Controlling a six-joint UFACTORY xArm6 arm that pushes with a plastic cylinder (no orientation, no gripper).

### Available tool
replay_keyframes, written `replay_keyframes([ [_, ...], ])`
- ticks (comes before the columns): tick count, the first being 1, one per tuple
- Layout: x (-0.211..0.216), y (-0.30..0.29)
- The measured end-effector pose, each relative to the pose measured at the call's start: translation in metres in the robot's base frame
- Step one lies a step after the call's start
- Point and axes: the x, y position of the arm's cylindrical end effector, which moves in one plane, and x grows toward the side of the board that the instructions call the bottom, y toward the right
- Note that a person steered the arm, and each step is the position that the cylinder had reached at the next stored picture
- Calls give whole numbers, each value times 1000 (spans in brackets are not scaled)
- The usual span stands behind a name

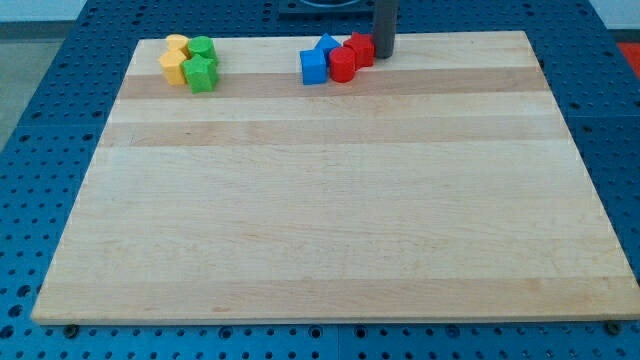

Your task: Slide red circle to the center

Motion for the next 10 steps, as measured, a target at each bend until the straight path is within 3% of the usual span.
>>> replay_keyframes([
  [3,-30,40],
  [5,-30,-50],
  [7,8,-65],
  [9,77,-63],
  [10,96,-40],
])
